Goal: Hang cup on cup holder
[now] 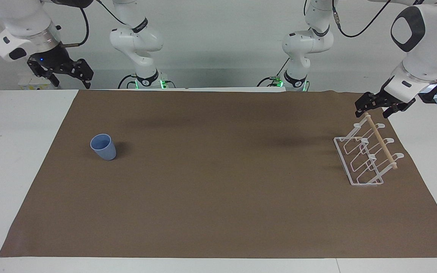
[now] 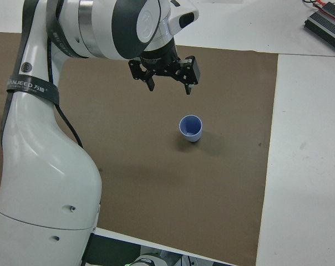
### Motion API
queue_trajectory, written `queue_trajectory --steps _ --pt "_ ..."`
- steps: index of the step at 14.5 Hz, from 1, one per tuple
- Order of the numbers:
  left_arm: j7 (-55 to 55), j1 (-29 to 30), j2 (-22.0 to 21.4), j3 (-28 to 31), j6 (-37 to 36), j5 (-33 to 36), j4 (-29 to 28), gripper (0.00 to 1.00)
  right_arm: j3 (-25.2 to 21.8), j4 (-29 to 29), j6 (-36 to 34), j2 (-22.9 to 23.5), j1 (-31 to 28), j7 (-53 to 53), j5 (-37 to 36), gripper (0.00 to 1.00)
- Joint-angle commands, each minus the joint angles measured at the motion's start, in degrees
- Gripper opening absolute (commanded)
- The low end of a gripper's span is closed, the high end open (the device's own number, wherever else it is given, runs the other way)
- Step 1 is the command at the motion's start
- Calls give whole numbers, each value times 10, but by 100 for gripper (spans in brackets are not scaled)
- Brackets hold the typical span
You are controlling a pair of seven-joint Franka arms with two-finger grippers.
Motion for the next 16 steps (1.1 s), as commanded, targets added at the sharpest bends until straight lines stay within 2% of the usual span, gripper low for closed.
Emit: queue_trajectory --steps 1,4,6,8,9,11,13,16 --pt "7 1 -3 0 -5 9 4 100 1 -5 -1 -10 -5 11 13 100" --pt "7 1 -3 0 -5 9 4 100 4 -11 2 -11 -4 9 12 100" --pt "7 1 -3 0 -5 9 4 100 4 -36 27 -21 -2 6 10 100" --pt "7 1 -3 0 -5 9 4 100 3 -92 92 -32 -8 -3 12 100" --pt "7 1 -3 0 -5 9 4 100 3 -137 147 -36 -9 -21 13 100" --pt "7 1 -3 0 -5 9 4 100 3 -203 244 -32 -13 -47 28 100" --pt "7 1 -3 0 -5 9 4 100 2 -273 313 -22 -28 -75 55 100" --pt "7 1 -3 0 -5 9 4 100 2 -342 391 -10 -63 -211 59 98"
